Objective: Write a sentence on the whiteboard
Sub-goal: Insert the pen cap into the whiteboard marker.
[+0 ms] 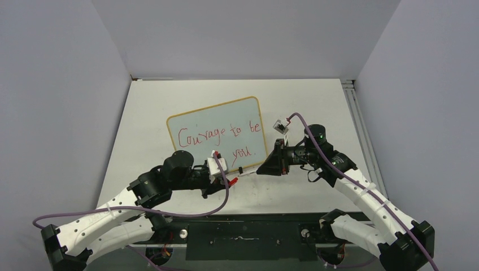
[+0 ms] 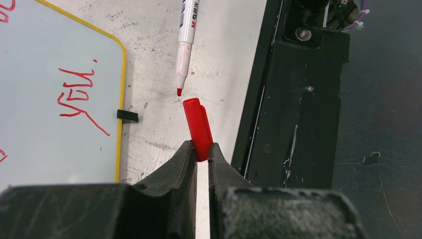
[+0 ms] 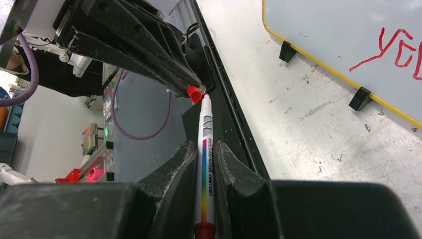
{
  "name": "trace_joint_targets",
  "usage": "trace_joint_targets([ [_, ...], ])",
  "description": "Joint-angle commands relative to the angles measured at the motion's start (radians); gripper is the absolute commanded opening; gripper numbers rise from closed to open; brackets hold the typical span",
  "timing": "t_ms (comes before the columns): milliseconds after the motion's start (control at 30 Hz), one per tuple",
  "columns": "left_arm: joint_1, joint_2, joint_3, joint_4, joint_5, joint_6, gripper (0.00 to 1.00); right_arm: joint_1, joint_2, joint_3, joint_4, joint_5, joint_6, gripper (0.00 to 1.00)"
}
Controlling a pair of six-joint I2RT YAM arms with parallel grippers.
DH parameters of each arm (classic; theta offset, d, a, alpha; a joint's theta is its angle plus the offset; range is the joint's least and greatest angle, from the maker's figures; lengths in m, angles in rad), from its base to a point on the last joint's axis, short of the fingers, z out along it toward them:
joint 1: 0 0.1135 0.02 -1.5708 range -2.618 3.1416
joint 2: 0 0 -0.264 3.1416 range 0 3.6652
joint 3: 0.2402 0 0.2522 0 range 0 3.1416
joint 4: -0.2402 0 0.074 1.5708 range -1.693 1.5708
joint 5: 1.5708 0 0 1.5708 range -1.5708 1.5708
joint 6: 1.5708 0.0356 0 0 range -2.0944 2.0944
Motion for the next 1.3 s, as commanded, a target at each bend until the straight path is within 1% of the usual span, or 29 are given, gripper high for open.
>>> trace_joint_targets([
  [0, 0.004, 0.000, 0.009, 0.013, 0.018, 0.012, 0.00, 0.008, -0.007, 0.045, 0.022, -0.032, -0.029, 0.05],
  [367, 0.006, 0.010, 0.007, 0.016, 0.004, 0.014, 0.00, 0.007, -0.034, 0.032, 0.009, -0.055, -0.042, 0.05],
  [500, 0.006, 0.000, 0.004, 0.020, 0.008, 0.014, 0.00, 0.005, -0.029, 0.063, -0.078, -0.054, -0.100, 0.05],
  [567, 0.005, -0.005, 0.003, 0.023, 0.018, 0.013, 0.00, 0.004, -0.030, 0.073, -0.093, -0.054, -0.108, 0.05],
  [967, 0.003, -0.028, -0.005, 0.037, 0.070, 0.009, 0.00, -0.001, -0.062, 0.077, -0.062, -0.057, -0.075, 0.05],
  [1267, 0.002, -0.027, -0.003, 0.039, 0.077, 0.009, 0.00, -0.001, -0.043, 0.081, -0.051, -0.072, -0.074, 0.05],
])
